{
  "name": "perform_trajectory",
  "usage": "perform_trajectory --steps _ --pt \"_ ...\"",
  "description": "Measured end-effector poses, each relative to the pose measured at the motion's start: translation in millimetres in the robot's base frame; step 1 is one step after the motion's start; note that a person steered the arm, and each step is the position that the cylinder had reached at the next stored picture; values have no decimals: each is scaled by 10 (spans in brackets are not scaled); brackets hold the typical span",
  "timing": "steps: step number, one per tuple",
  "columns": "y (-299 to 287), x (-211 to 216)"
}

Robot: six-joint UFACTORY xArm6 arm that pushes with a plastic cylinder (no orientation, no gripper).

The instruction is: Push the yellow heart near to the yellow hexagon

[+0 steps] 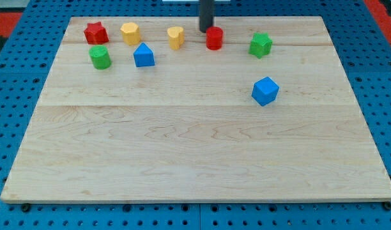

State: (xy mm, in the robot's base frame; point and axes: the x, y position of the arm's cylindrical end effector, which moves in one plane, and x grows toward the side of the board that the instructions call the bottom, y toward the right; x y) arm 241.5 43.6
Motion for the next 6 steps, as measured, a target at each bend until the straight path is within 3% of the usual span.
perform_trajectory --steps 1,2,4,5,6 --pt "4 303" --pt "-345 347" --pt "-1261 52" --pt "-1292 39" --pt "-1027 616"
